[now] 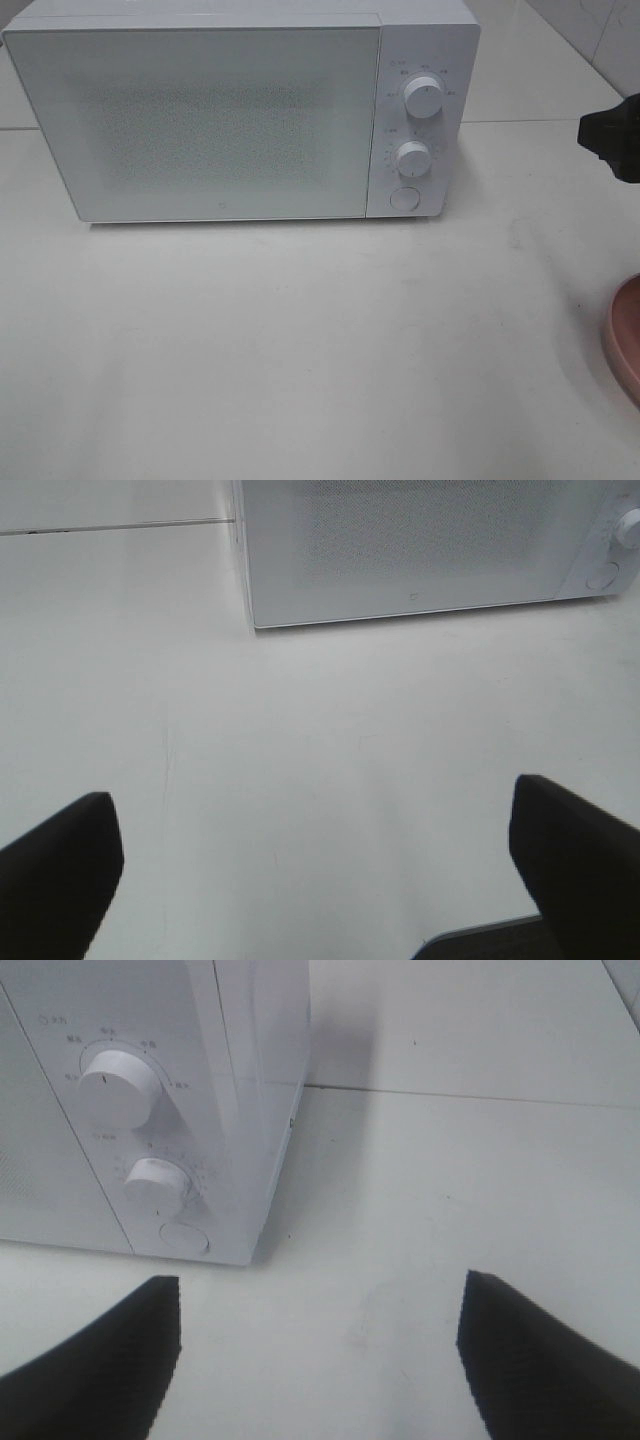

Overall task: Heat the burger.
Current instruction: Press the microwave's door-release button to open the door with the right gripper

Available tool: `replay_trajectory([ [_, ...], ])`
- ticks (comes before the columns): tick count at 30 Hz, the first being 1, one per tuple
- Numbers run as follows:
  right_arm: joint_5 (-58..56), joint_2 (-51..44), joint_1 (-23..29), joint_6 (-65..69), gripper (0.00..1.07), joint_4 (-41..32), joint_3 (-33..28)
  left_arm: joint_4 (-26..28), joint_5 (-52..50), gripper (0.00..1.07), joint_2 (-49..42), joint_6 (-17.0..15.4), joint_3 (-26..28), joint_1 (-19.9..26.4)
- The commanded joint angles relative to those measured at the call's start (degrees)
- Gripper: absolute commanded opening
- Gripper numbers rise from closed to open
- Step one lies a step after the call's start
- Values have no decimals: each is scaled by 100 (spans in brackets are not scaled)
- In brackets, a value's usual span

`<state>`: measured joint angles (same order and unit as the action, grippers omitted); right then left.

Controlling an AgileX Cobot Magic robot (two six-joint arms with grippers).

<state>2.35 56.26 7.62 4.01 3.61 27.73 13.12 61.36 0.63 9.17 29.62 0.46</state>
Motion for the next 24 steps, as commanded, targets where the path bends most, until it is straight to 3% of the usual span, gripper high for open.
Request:
replay_trajectory([
  [1, 865, 315, -11, 34, 75, 17, -17, 17, 6, 98, -11, -29, -6, 23],
  [8, 1919, 699, -11, 23, 75, 17, -17, 17, 6, 98, -11, -29, -6, 23],
  [13, 3289, 1232, -11, -401, 75, -103, -367, 17, 6, 98, -11, -29, -6, 23],
  [19, 4337, 1833, 401, -1375, 75, -1369, -676, 17, 6, 98, -11, -29, -6, 23],
  [24, 5265, 2447, 1226, -1788, 75, -2131, -882, 17, 6, 98, -11, -29, -6, 23],
])
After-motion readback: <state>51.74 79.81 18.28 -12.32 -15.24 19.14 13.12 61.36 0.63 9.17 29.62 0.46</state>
